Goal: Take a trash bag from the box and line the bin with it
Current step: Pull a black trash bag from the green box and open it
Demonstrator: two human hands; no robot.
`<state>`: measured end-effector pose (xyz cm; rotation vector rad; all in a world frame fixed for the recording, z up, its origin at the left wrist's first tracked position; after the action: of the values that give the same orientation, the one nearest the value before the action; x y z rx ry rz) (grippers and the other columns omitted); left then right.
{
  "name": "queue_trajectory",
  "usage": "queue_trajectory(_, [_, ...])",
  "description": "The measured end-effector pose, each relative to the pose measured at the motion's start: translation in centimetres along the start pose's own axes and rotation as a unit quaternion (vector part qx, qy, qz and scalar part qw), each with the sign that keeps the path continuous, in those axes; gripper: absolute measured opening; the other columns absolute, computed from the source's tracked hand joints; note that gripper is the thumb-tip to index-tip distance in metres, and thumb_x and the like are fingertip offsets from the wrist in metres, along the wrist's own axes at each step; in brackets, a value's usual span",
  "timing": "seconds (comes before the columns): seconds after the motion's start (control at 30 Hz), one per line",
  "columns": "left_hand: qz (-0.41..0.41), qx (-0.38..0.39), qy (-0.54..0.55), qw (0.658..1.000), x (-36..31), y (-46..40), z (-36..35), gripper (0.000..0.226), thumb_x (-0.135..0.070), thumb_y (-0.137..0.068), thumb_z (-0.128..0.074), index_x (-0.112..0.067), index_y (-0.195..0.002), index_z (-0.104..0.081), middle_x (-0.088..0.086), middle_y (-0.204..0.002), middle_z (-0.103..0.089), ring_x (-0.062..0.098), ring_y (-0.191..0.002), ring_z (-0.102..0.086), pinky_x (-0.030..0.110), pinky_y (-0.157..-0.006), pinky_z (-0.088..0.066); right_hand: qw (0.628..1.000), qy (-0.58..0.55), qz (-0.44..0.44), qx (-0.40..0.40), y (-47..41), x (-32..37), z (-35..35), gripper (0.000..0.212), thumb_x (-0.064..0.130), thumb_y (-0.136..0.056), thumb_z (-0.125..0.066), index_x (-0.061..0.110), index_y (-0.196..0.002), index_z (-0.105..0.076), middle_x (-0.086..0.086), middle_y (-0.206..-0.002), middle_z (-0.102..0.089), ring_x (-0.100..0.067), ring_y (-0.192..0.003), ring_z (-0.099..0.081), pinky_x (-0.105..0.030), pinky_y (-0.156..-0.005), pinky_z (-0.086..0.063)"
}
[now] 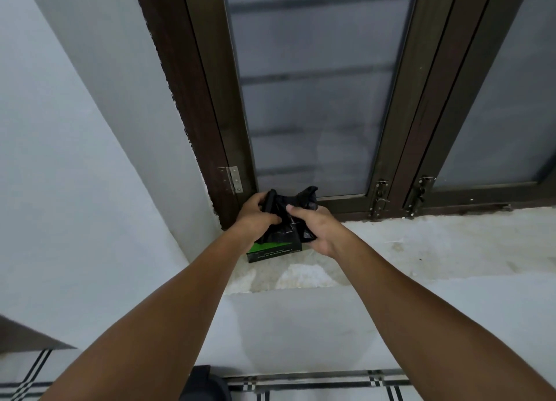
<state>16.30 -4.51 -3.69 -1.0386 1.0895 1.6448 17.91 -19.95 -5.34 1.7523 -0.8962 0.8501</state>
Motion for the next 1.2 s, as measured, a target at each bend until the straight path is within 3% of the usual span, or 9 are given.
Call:
queue_trajectory(0.17, [0.020, -0.031, 0.029, 0.999, 0.0, 0.0, 0.8, 0.054, -0.005, -0.087, -0.071, -0.023, -0.135, -0.056, 0.002, -0.107, -0.065, 0.018, -0.093, -0.065, 0.025, -0.066, -0.052, 0.992, -0.055, 0.014, -0.112, 0.2, 0.6, 1.5, 0.004, 0.010, -0.101, -0.058, 0.013, -0.104, -0.058, -0.014, -0.106, -0.070, -0.030, -0.089, -0.069, -0.043, -0.076, -0.061])
queue_trajectory(0.3, [0.059, -0.014, 0.030, 0.998, 0.3, 0.2, 0.2, 0.037, -0.015, -0.093, -0.061, -0.020, -0.130, -0.061, 0.001, -0.108, -0.066, 0.021, -0.096, -0.064, 0.034, -0.076, -0.056, 0.985, -0.098, 0.002, -0.143, 0.0, 0.1, 1.6, 0.031, 0.005, -0.102, -0.042, 0.017, -0.129, -0.051, -0.013, -0.109, -0.066, -0.028, -0.084, -0.065, -0.045, -0.079, -0.058])
queue_trajectory(0.5, [0.069, 0.011, 0.091, 0.993, 0.1, 0.5, -1.2, 0.023, -0.019, -0.095, -0.063, -0.017, -0.118, -0.067, 0.006, -0.099, -0.073, 0.022, -0.088, -0.071, 0.031, -0.071, -0.054, 0.998, 0.038, 0.030, -0.032, 0.5, 0.3, 0.3, 0.046, 0.047, -0.086, -0.078, 0.014, -0.116, -0.070, -0.009, -0.102, -0.079, -0.026, -0.095, -0.077, -0.043, -0.088, -0.060])
queue_trajectory(0.63, [0.101, 0.010, 0.124, 0.987, 0.2, 0.6, -0.9, 0.026, -0.024, -0.093, -0.062, -0.014, -0.116, -0.068, 0.010, -0.101, -0.075, 0.028, -0.091, -0.073, 0.037, -0.077, -0.060, 0.991, 0.087, 0.052, -0.086, 0.1, 0.6, 1.5, 0.033, 0.029, -0.084, -0.083, 0.010, -0.109, -0.073, -0.010, -0.102, -0.078, -0.027, -0.089, -0.075, -0.036, -0.078, -0.061])
queue_trajectory(0.77, [0.140, 0.027, 0.194, 0.971, 0.6, 0.8, -0.8, 0.028, -0.034, -0.095, -0.049, -0.013, -0.108, -0.063, 0.010, -0.100, -0.069, 0.023, -0.086, -0.066, 0.032, -0.067, -0.054, 0.969, 0.093, 0.114, -0.196, -0.1, 1.5, 2.9, 0.017, 0.022, -0.088, -0.078, 0.013, -0.101, -0.072, -0.007, -0.101, -0.076, -0.025, -0.091, -0.071, -0.036, -0.080, -0.059])
queue_trajectory(0.9, [0.136, 0.035, 0.189, 0.972, 0.8, 0.5, -0.5, 0.042, -0.052, -0.087, -0.065, -0.020, -0.114, -0.070, 0.008, -0.106, -0.077, 0.026, -0.099, -0.073, 0.041, -0.090, -0.059, 0.981, 0.150, 0.064, -0.106, 1.2, 1.6, 1.8, 0.034, 0.040, -0.080, -0.085, 0.014, -0.098, -0.072, -0.005, -0.094, -0.076, -0.021, -0.084, -0.071, -0.029, -0.066, -0.055])
queue_trajectory(1.0, [0.123, 0.026, 0.141, 0.982, 1.0, 0.4, -0.4, 0.027, -0.036, -0.089, -0.073, -0.019, -0.111, -0.071, 0.010, -0.108, -0.077, 0.027, -0.098, -0.074, 0.042, -0.092, -0.059, 0.974, 0.214, 0.037, -0.070, 1.8, 1.5, 1.4, 0.026, 0.026, -0.081, -0.086, 0.011, -0.095, -0.070, -0.006, -0.087, -0.075, -0.017, -0.071, -0.070, -0.021, -0.051, -0.050])
queue_trajectory(1.1, [0.114, 0.029, 0.134, 0.984, 1.4, 0.5, -0.3, 0.016, -0.019, -0.092, -0.069, -0.015, -0.108, -0.070, 0.015, -0.113, -0.074, 0.025, -0.094, -0.070, 0.036, -0.082, -0.056, 0.976, 0.166, 0.077, -0.121, 1.6, 2.4, 1.7, 0.008, 0.013, -0.084, -0.075, 0.011, -0.086, -0.067, -0.007, -0.081, -0.069, -0.018, -0.067, -0.064, -0.021, -0.051, -0.048])
queue_trajectory(1.2, [0.120, 0.042, 0.170, 0.977, 1.6, 0.8, -0.4, 0.022, -0.017, -0.092, -0.065, -0.011, -0.113, -0.068, 0.016, -0.114, -0.072, 0.026, -0.094, -0.068, 0.037, -0.081, -0.055, 0.978, 0.128, 0.099, -0.130, 1.5, 3.2, 1.6, 0.007, 0.010, -0.085, -0.066, 0.013, -0.082, -0.061, -0.007, -0.076, -0.063, -0.021, -0.067, -0.059, -0.026, -0.056, -0.046])
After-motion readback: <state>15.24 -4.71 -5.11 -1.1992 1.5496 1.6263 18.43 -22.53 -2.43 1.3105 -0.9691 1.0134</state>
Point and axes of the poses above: each hand's wrist, its own y-axis away from the middle knuckle, its own z-axis out of the back of the hand, x = y × z, the point moved 4 cm from there along -y, towards the middle knuckle
